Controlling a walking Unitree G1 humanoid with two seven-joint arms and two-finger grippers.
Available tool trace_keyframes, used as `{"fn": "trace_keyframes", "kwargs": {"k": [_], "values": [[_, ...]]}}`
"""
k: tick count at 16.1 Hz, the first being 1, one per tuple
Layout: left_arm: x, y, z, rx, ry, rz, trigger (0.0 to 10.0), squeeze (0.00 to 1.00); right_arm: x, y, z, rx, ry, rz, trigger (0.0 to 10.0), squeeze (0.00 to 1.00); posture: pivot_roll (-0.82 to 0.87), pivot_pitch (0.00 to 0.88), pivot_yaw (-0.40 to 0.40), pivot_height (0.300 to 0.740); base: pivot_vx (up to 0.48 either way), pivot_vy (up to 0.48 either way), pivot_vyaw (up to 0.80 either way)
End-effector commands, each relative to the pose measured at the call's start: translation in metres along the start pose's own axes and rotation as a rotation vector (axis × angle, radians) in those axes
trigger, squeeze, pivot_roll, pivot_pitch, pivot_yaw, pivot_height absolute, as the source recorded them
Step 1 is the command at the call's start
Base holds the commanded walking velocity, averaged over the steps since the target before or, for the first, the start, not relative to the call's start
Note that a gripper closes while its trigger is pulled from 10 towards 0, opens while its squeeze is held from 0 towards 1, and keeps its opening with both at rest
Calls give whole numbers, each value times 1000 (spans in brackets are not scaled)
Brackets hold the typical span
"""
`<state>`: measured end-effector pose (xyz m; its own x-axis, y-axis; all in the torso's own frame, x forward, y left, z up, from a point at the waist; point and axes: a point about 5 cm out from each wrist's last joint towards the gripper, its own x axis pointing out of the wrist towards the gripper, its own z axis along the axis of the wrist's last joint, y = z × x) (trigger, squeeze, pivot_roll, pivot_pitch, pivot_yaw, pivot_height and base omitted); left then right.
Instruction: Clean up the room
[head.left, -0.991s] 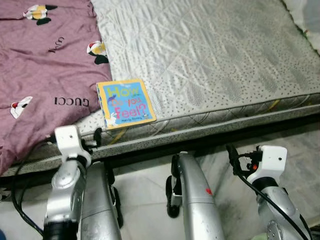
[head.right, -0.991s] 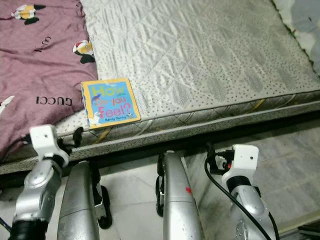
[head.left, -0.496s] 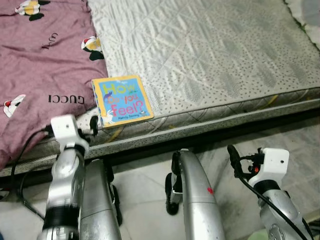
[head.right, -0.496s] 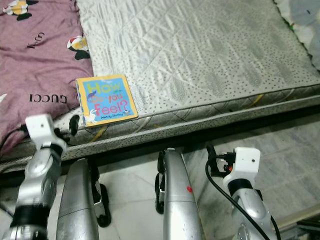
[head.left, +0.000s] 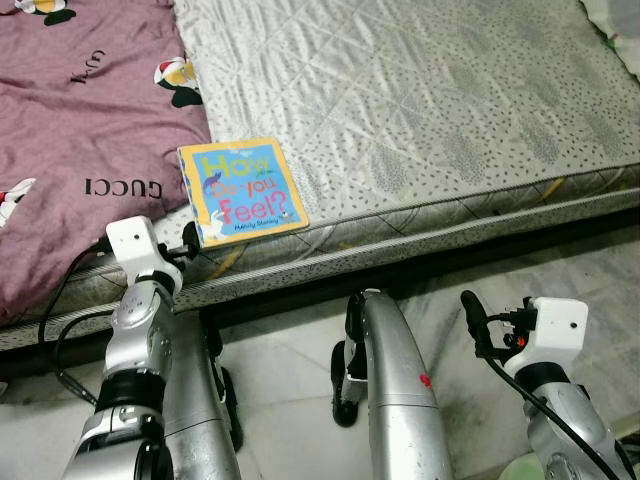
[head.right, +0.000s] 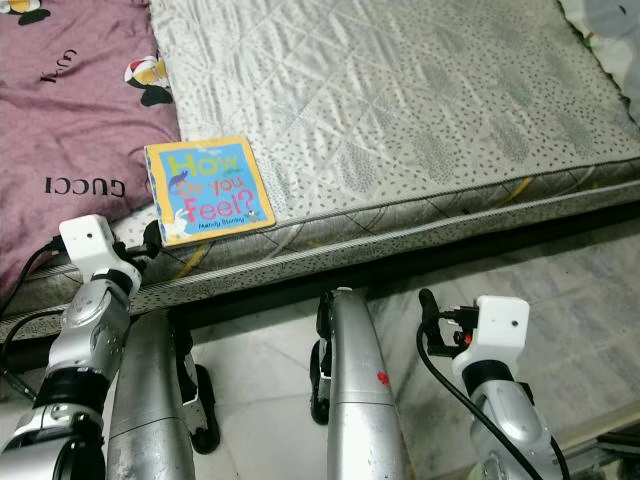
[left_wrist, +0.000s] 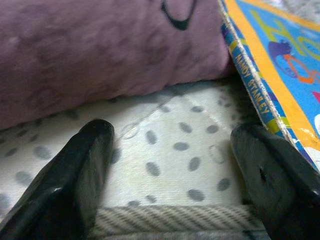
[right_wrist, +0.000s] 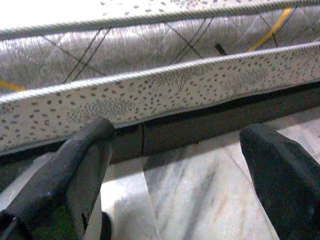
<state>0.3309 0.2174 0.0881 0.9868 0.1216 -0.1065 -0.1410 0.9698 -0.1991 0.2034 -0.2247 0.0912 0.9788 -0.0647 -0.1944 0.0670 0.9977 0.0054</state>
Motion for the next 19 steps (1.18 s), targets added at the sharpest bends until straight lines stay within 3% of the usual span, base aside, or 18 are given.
{"fn": "trace_keyframes", "kwargs": {"k": [1,4,8,11,15,17,19], "values": [[-1,-7,-6,-8,5,-37,10000,0,-5,-7,0,-8,15,-23,10000,0,-215,354,-80,514,0,0,0],[-1,-12,-4,-17,-24,-42,10000,0,-4,-6,0,-9,14,-22,10000,0,-211,352,-75,514,0,0,0],[-20,-8,-17,-32,-16,-19,10000,0,-1,-2,-1,-1,14,-15,10000,0,-192,347,-67,514,0,0,0],[-42,8,-19,-44,-45,72,10000,0,0,-4,-1,0,11,-15,10000,0,-186,343,-64,514,0,0,0],[-56,-5,-21,-68,-55,14,10000,0,2,-2,0,0,7,-13,10000,0,-183,341,-65,514,0,0,0],[-55,-14,-21,-88,-57,-36,10000,0,3,-3,0,-1,6,-12,10000,0,-181,340,-69,514,0,0,0],[-43,-28,-14,-114,-74,-109,10000,0,3,-3,1,-4,5,-11,10000,0,-195,341,-75,514,0,0,0]]}}
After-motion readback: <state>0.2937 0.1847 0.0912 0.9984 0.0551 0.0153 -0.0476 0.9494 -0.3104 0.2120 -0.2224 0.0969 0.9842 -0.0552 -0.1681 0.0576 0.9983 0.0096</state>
